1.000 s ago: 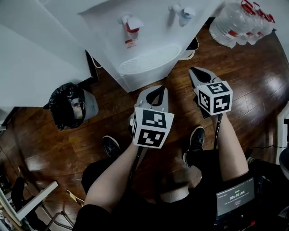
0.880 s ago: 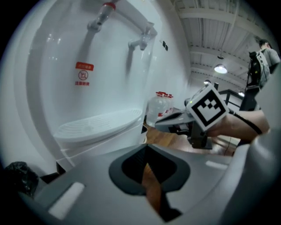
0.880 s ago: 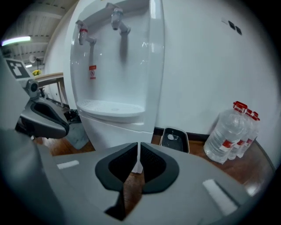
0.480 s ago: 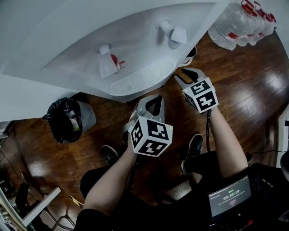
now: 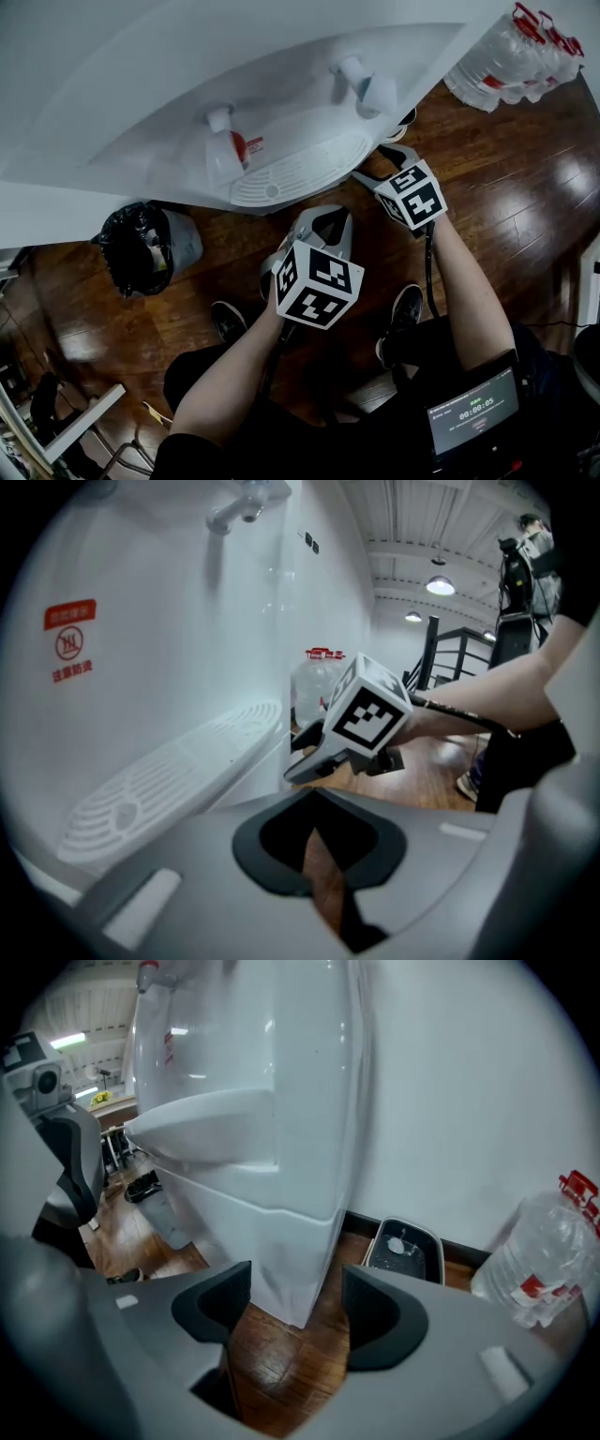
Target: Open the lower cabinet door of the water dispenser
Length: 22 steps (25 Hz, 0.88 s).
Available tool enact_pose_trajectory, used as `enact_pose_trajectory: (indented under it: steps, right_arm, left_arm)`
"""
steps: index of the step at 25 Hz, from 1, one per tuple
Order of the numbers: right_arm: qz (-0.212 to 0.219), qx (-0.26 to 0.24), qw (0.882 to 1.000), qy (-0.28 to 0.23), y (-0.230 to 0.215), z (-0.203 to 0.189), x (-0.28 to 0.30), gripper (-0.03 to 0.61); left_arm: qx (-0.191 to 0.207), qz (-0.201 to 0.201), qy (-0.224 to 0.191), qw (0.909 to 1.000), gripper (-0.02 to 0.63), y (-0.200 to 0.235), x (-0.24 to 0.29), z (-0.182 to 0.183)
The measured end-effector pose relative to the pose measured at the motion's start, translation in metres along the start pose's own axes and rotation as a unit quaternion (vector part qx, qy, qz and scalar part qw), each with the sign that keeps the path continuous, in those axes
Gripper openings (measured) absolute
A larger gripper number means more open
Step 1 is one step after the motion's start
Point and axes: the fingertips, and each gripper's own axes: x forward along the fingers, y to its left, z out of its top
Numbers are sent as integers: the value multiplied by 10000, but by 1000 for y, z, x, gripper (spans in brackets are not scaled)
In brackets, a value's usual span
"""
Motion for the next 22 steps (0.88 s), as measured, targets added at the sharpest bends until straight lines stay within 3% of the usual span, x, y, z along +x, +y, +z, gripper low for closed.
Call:
enact_pose_trajectory:
  steps: [2, 4, 10, 14, 22]
  right_arm:
    - [156, -93, 9998, -15, 10, 1, 7, 364]
    - [158, -192, 9997, -46, 12, -1, 13, 391]
    - [-78, -408, 9989, -220, 11, 16, 18, 377]
    - [-286, -920, 9954, -12, 12, 11, 20, 376]
    - [-407, -739, 9964, 20, 10, 7, 16, 363]
  left_arm:
    - [13, -54, 30, 10000, 21, -3, 0, -2]
    - [93, -70, 93, 9999, 21, -6, 0, -4]
    - [179, -58, 124, 9997, 21, -5, -2, -3]
    - [201, -31, 118, 9997, 21, -4, -8, -4]
    - [229, 39, 92, 9997, 21, -5, -19, -6]
